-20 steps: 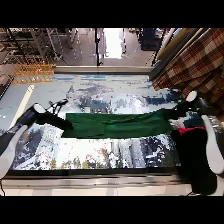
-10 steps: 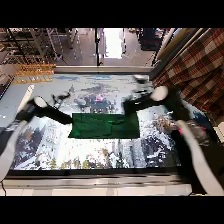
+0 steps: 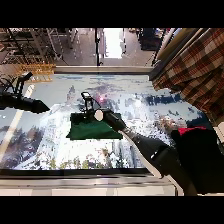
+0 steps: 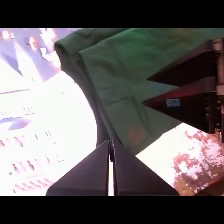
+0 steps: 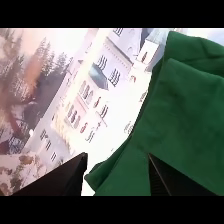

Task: Fold the clothes and pants, and hang the long-sleeved shirts on hangers.

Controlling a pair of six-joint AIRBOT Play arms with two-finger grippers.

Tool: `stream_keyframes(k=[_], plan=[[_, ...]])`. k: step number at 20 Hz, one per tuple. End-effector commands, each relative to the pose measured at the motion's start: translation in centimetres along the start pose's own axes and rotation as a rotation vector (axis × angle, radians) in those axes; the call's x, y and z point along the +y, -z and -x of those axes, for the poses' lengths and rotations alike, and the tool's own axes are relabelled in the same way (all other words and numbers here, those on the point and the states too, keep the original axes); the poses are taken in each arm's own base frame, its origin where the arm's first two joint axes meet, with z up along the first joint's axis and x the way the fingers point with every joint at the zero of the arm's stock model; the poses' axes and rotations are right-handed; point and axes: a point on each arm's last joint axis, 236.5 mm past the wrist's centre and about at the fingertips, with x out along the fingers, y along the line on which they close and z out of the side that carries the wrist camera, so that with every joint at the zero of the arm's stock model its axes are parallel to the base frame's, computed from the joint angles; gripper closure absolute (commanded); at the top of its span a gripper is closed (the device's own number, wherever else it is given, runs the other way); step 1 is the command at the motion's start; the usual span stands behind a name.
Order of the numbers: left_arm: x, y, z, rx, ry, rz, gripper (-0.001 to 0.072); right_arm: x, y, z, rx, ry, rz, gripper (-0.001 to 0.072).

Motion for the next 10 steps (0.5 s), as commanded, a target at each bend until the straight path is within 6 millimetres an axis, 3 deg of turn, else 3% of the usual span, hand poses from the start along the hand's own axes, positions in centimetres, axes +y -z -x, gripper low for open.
stream_keyframes(k=[1, 3, 4, 6, 7, 8, 9, 10], plan=[[-1.2, 0.2, -2.8, 0.038, 0.083, -0.008, 0.0703, -1.2, -2.7, 5.6, 0.037, 0.026, 0.096, 0.026], [-3.1, 0.4, -6.5, 0.079, 0.159, -0.046, 0.0701, -6.2, -5.6, 13.5, 0.01, 0.166, 0.075, 0.0261], [-3.9, 0.7, -8.9, 0.109, 0.18, -0.056, 0.0702, -8.7, -5.8, 17.1, 0.025, 0.208, 0.033, 0.0261], [-5.4, 2.0, -13.9, 0.182, 0.212, -0.067, 0.0702, -13.4, -3.9, 22.9, 0.104, 0.251, -0.085, 0.0265], [-5.2, 3.1, -16.2, 0.233, 0.184, -0.051, 0.0703, -15.2, -1.9, 24.7, 0.164, 0.244, -0.153, 0.0251], [-4.1, 4.6, -18.4, 0.296, 0.119, -0.016, 0.0703, -16.2, 0.3, 25.6, 0.23, 0.208, -0.208, 0.0177], [-3.2, 6.1, -19.8, 0.353, 0.075, -0.005, 0.0703, -17.1, 2.3, 25.6, 0.279, 0.158, -0.265, 0.0126], [-2.6, 7.5, -20.9, 0.406, 0.047, 0.004, 0.0703, -17.9, 3.8, 25.0, 0.296, 0.121, -0.299, 0.0125]])
